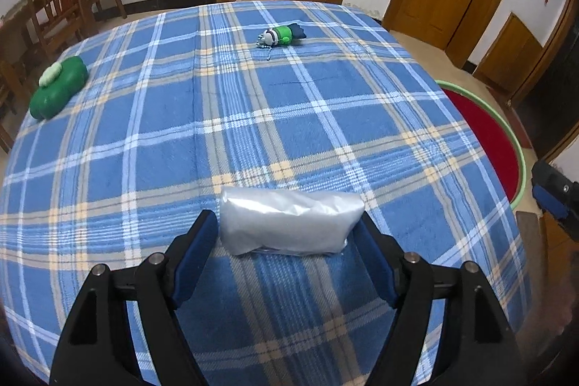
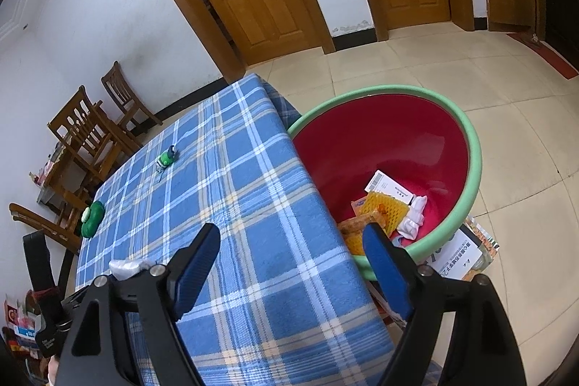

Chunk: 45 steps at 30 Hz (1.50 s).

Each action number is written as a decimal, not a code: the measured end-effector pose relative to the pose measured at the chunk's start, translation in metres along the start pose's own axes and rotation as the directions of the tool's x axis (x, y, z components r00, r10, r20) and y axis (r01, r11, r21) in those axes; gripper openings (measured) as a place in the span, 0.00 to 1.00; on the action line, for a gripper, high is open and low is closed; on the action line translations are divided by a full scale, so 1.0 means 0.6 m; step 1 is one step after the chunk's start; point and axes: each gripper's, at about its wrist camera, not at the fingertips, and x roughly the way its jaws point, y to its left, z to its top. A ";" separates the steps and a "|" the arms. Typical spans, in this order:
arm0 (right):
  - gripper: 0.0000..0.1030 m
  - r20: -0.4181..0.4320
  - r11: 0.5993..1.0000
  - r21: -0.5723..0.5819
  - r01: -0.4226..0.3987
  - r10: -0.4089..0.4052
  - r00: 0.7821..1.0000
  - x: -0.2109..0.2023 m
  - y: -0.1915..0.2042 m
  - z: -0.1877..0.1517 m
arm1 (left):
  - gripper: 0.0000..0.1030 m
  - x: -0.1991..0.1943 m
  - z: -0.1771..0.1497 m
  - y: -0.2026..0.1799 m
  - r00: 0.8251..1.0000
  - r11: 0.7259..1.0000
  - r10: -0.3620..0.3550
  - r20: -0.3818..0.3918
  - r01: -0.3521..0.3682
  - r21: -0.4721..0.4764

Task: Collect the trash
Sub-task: 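Grasp the white wrapped package with the left tool, then grasp the green-and-navy toy figure with the right tool while the left tool holds the package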

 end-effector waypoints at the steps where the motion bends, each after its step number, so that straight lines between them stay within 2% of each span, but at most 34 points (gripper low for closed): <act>1: 0.80 -0.002 1.000 -0.002 0.000 0.000 1.000 0.001 0.001 0.000 | 0.71 0.000 0.000 0.001 1.000 1.000 -0.006 0.004 0.006 0.000; 6: 0.80 -0.015 1.000 -0.019 -0.004 0.003 1.000 0.008 0.014 0.002 | 0.70 -0.003 0.003 0.011 0.999 0.999 -0.031 0.020 0.031 -0.021; 11: 0.81 -0.022 0.998 -0.057 -0.009 0.008 1.000 0.017 0.041 0.009 | 0.70 -0.011 0.019 0.030 0.999 0.999 -0.020 0.047 0.022 -0.044; 19: 0.81 -0.037 0.993 -0.109 -0.037 0.033 0.999 0.041 0.097 0.034 | 0.70 -0.027 0.072 0.083 0.994 0.993 0.042 0.101 -0.031 -0.114; 25: 0.81 -0.048 0.988 -0.149 -0.049 0.042 0.998 0.068 0.143 0.058 | 0.70 -0.019 0.112 0.130 0.989 0.983 0.093 0.114 -0.073 -0.166; 33: 0.81 -0.074 0.977 -0.205 -0.060 0.045 0.996 0.130 0.216 0.088 | 0.70 0.015 0.139 0.184 0.984 0.965 0.144 0.105 -0.116 -0.235; 36: 0.80 -0.086 0.971 -0.226 -0.080 0.062 0.994 0.157 0.239 0.093 | 0.70 0.027 0.140 0.196 0.983 0.960 0.151 0.106 -0.121 -0.251; 43: 0.80 -0.099 0.951 -0.302 -0.072 0.043 0.994 0.239 0.294 0.101 | 0.70 0.055 0.134 0.219 0.979 0.947 0.178 0.104 -0.141 -0.289; 45: 0.80 -0.107 0.945 -0.317 -0.078 0.046 0.993 0.259 0.304 0.105 | 0.70 0.057 0.132 0.218 0.973 0.947 0.200 0.116 -0.162 -0.276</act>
